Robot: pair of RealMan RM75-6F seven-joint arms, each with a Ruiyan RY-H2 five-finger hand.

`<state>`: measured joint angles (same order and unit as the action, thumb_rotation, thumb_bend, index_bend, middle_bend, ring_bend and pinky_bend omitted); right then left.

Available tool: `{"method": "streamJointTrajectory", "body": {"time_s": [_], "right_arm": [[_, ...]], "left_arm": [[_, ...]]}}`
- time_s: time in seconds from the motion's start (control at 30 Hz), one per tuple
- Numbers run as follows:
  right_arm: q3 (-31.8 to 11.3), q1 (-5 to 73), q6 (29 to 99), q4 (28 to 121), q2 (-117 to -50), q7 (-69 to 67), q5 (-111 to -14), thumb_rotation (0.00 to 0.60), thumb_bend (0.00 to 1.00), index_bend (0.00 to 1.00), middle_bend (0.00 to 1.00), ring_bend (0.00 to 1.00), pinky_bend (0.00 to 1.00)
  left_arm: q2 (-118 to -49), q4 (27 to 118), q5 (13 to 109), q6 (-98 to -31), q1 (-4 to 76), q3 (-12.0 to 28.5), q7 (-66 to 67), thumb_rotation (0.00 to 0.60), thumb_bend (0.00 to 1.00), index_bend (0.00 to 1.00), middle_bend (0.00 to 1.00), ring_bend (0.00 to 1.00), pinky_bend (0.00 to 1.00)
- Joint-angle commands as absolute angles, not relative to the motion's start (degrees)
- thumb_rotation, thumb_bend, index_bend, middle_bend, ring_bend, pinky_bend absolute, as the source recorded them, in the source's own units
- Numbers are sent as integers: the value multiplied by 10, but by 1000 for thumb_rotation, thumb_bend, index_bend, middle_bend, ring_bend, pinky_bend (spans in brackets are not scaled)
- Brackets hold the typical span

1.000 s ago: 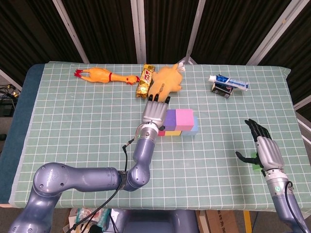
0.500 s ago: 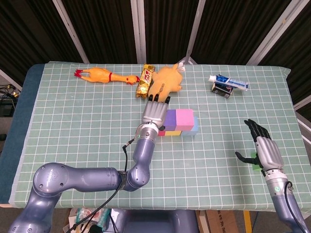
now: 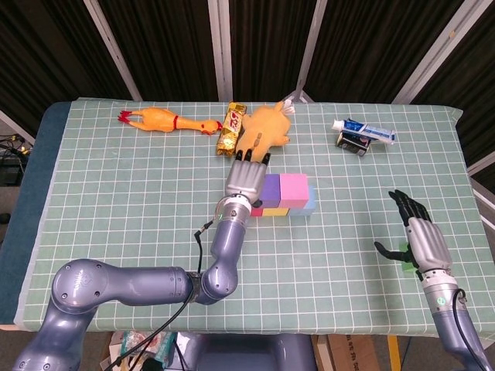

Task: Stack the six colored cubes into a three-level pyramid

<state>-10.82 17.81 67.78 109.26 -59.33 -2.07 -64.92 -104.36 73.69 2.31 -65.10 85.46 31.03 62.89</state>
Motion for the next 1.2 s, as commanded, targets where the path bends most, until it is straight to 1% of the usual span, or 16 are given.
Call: {"method": "streamJointTrajectory", "body": {"time_s": [0.03, 0.17, 0.33, 0.43, 0.57, 0.97, 1.2], "right_arm": [[-108, 178, 678, 1093, -594, -21, -649, 600, 273, 0, 0, 0, 0], [-107, 178, 677, 1092, -594, -19, -649, 600, 273, 0, 0, 0, 0], [-108, 179, 678, 1092, -594, -18, -649, 600, 273, 0, 0, 0, 0], [-108, 178, 679, 1092, -594, -17, -648, 600, 273, 0, 0, 0, 0], [-108, 178, 679, 1093, -594, -17, -648, 600, 273, 0, 0, 0, 0], [-109, 178, 680, 1092, -595, -17, -648, 600, 273, 0, 0, 0, 0], [-108, 178, 679, 1094, -595, -18, -649, 600, 273, 0, 0, 0, 0]], "left_arm": [[-1044, 736, 24, -651, 854, 311, 628, 600, 295, 0, 345, 17, 31], [-1045, 736, 25, -651, 854, 311, 628, 600, 294, 0, 323, 17, 31], [-1044, 739, 22, -650, 851, 311, 630, 600, 282, 0, 227, 17, 31], [-1043, 741, 19, -649, 850, 310, 632, 600, 273, 0, 192, 16, 31], [-1043, 743, 19, -648, 849, 310, 631, 600, 271, 0, 193, 16, 31], [-1039, 752, 19, -651, 848, 310, 632, 600, 271, 0, 260, 16, 31], [-1039, 755, 19, -652, 848, 310, 632, 600, 271, 0, 264, 16, 31]]}}
